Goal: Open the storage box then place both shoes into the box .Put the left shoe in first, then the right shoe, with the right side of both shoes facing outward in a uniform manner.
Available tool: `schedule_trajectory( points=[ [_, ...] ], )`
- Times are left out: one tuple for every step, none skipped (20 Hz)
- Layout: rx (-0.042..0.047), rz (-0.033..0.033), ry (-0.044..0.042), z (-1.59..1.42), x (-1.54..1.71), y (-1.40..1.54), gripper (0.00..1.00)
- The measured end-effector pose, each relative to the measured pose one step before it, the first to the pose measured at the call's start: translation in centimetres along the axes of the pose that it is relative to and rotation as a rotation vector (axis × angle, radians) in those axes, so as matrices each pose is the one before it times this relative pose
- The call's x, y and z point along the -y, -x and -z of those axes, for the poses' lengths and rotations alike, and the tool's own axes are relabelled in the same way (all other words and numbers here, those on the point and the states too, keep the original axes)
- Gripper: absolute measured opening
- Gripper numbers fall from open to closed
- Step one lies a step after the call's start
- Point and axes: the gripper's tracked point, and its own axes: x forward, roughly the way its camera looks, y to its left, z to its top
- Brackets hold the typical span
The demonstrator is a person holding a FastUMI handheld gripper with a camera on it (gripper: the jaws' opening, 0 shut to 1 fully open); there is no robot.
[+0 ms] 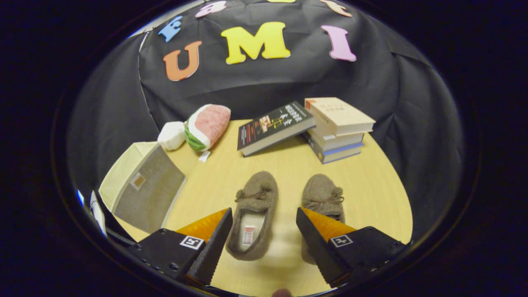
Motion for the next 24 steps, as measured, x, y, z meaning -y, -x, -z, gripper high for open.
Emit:
schedule_trajectory(
  points=[
    [-0.03409,-0.00201,0.00936,0.669,0.008,-1.012,0.95],
    [-0.02668,0.00184,0.00970,0.734,0.148,-1.121,0.95],
    [-0.02460,-0.00375,0.00189,0.459,0.088,-0.696,0.95],
    [-0.02306,-0.00345,-0.00610,0.557,0.008,-0.837,0.89],
    [-0.01912,0.00581,-0.01420,0.272,0.227,-0.595,0.82],
    [-0.01783,-0.00388,-0.02095,0.345,0.028,-0.797,0.76],
    [-0.01559,0.00891,-0.01824,0.136,0.163,-0.528,0.68],
    [-0.00660,0.00659,-0.01755,-0.108,0.179,-0.522,0.59],
    [-0.00229,0.00146,-0.01063,-0.136,-0.057,-0.323,0.51],
    [-0.00461,-0.00303,-0.01285,-0.063,-0.093,-0.278,0.43],
    [-0.01021,-0.00097,-0.01029,0.127,-0.109,-0.216,0.35],
    [-0.01243,-0.00278,-0.00432,0.109,-0.076,-0.201,0.35],
    [-0.00423,-0.00097,-0.00231,-0.067,-0.062,-0.097,0.35],
    [-0.00367,0.00020,-0.00034,-0.009,0.027,0.018,0.34],
    [0.00397,0.00131,-0.00621,-0.176,-0.014,-0.095,0.34],
    [0.00021,0.01054,-0.02211,-0.183,0.355,-0.021,0.34],
    [-0.01337,0.00075,-0.02319,0.229,-0.124,-0.089,0.04],
    [-0.01004,-0.00290,-0.02547,-0.020,-0.038,0.280,0.03],
    [0.00434,-0.00414,-0.02753,-0.147,0.085,-0.033,0.04],
    [-0.01688,-0.00224,-0.02585,-0.109,-0.066,-0.032,0.01],
    [-0.00154,-0.00607,-0.03421,-0.036,0.066,0.198,0.00],
    [-0.00226,-0.00977,-0.04051,-0.151,-0.226,0.245,0.00],
    [-0.00326,-0.00325,-0.03005,0.022,-0.025,0.257,0.00],
    [-0.00242,0.00026,-0.02296,0.006,-0.071,0.466,0.00]
  ],
)
